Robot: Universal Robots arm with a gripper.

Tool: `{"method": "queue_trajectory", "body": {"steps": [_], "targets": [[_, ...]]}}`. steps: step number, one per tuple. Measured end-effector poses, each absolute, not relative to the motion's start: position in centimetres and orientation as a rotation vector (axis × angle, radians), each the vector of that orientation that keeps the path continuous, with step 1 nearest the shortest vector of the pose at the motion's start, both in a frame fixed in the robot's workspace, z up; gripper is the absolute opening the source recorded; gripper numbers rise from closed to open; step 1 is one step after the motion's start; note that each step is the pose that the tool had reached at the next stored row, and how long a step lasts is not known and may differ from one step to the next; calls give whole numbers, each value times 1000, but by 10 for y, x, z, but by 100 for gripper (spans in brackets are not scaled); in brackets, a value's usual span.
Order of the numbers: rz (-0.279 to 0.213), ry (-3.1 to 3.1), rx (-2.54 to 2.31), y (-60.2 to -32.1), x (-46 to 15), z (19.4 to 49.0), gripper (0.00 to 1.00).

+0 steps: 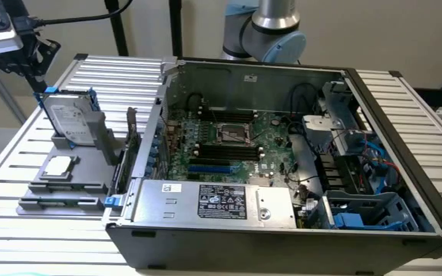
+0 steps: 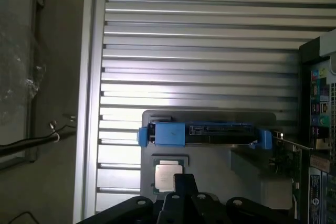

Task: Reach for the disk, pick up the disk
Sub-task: 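Reach for the disk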

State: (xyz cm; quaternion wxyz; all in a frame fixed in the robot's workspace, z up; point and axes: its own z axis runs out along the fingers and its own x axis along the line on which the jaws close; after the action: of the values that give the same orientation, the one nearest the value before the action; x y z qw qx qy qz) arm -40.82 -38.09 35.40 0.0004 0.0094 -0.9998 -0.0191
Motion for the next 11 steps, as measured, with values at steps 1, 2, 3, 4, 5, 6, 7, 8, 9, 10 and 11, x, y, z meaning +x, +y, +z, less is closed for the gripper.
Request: {"method": "queue_trajectory", "body": {"steps": [1, 2, 3, 4, 5, 6, 7, 8, 9, 10, 11], "targets": [[-60, -3140, 29, -377, -409, 354, 11], [-60, -3140, 30, -373, -409, 354, 11], [-60, -3140, 30, -369, -410, 354, 11], [-60, -3140, 30, -365, -411, 354, 11], [-59, -3140, 29, -362, -412, 354, 11], [-59, -3140, 30, -360, -413, 354, 11], [-58, -3140, 30, -358, -415, 355, 11], [-57, -3140, 30, -357, -416, 355, 11], [-57, -3140, 30, -357, -416, 355, 11], [-57, -3140, 30, -357, -416, 355, 11], [-57, -3140, 30, -357, -416, 355, 11]]}}
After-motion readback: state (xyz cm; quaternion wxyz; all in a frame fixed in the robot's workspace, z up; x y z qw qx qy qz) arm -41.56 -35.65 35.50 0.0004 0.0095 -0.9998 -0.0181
